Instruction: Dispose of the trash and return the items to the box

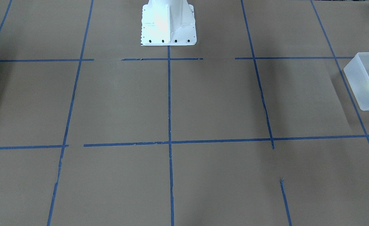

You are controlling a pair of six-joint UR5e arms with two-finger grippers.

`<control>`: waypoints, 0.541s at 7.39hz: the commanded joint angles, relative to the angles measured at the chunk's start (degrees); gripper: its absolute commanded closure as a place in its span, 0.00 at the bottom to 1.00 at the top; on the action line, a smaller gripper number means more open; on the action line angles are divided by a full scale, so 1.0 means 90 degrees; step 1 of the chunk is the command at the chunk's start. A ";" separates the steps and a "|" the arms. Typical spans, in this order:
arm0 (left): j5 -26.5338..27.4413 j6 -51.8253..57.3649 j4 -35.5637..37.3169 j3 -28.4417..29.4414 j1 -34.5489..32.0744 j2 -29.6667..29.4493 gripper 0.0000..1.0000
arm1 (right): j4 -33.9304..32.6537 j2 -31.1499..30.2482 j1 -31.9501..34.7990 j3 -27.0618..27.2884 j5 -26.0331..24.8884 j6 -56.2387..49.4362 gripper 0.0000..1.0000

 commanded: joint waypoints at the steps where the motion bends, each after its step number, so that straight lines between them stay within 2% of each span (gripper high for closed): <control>1: 0.0000 0.0000 0.0000 0.0000 0.0000 0.0000 0.00 | 0.0000 -0.0007 0.0000 0.0000 0.0008 0.0000 0.00; 4: 0.0000 0.0000 -0.0010 0.0010 0.0000 0.0000 0.00 | 0.0000 -0.0007 0.0000 0.0029 0.0008 0.0000 0.00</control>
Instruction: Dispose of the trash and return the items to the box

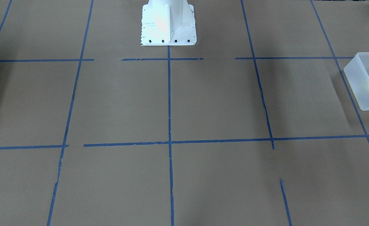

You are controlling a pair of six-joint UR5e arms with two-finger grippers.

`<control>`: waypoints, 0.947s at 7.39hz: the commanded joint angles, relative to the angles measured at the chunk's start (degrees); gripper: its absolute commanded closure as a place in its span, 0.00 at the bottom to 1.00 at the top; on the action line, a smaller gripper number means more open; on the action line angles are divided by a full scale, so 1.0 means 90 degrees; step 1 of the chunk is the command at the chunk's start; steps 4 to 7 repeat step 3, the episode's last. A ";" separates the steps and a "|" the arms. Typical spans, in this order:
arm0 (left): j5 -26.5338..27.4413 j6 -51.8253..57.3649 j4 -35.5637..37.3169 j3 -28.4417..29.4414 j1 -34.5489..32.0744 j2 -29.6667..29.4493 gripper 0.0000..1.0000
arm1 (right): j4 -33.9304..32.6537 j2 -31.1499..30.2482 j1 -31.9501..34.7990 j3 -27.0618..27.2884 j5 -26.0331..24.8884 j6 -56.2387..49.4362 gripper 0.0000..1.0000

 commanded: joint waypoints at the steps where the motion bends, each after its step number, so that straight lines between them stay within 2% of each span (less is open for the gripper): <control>1: -0.0004 -0.0006 -0.0004 -0.0002 0.0000 0.0000 0.00 | 0.0000 0.0000 0.0000 0.0001 0.0000 0.0000 0.00; 7: 0.0006 -0.0006 -0.0013 0.0008 0.0000 0.0000 0.00 | 0.0000 0.0000 0.0000 0.0020 0.0000 0.0000 0.00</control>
